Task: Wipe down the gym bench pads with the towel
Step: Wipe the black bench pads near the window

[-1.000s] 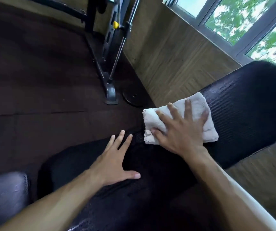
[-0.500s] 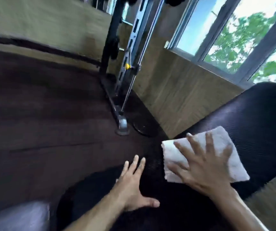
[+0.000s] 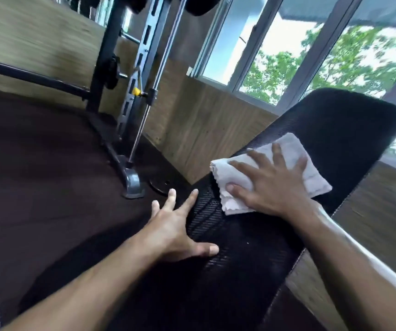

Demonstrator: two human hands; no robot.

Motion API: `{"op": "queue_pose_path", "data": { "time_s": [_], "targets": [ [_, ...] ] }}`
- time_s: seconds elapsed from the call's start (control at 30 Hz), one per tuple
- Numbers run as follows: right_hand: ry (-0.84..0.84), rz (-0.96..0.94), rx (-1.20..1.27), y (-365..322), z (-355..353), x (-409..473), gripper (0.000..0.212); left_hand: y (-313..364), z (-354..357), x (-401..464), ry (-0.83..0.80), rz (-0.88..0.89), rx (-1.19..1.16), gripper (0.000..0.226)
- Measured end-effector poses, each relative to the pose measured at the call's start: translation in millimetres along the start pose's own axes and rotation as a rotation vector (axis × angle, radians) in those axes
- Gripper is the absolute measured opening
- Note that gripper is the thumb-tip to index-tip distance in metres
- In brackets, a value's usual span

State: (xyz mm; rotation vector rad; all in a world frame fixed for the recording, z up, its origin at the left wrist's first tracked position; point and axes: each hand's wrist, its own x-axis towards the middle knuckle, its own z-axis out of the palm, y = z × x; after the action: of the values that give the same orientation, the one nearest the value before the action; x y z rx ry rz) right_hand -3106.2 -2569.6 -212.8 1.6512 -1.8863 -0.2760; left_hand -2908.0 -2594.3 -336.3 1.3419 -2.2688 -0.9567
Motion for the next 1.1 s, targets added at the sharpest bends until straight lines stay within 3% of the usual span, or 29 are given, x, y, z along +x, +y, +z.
{"op": "queue_pose_path", "data": {
  "time_s": [0.17, 0.27, 0.43, 0.67, 0.87, 1.1],
  "targets": [
    [-0.030, 0.038, 0.015, -16.9, -7.5, -54.8, 0.070, -1.9, 5.7, -6.4, 0.041, 0.030, -0.021, 0.127],
    [-0.022, 0.063, 0.040, -24.5, -1.5, -79.9, 0.075, -8.1, 6.0, -6.9, 0.047, 0.057, -0.022, 0.126],
    [-0.149, 0.065, 0.057, -32.1, -8.4, -36.2, 0.086, -17.8, 4.6, -16.6, 0.034, 0.092, -0.008, 0.126],
    [-0.089, 0.092, 0.074, -38.5, -1.8, -90.2, 0.085, -23.3, 13.7, -29.1, 0.117, 0.126, -0.029, 0.118],
    [-0.135, 0.087, 0.059, -46.8, -7.6, -50.6, 0.082, -27.4, 13.6, -31.9, 0.124, 0.149, -0.041, 0.116],
    [-0.093, -0.009, 0.103, -42.3, -4.7, -129.5, 0.077, -32.6, 17.0, -36.2, 0.145, 0.161, -0.022, 0.113]
  ]
}}
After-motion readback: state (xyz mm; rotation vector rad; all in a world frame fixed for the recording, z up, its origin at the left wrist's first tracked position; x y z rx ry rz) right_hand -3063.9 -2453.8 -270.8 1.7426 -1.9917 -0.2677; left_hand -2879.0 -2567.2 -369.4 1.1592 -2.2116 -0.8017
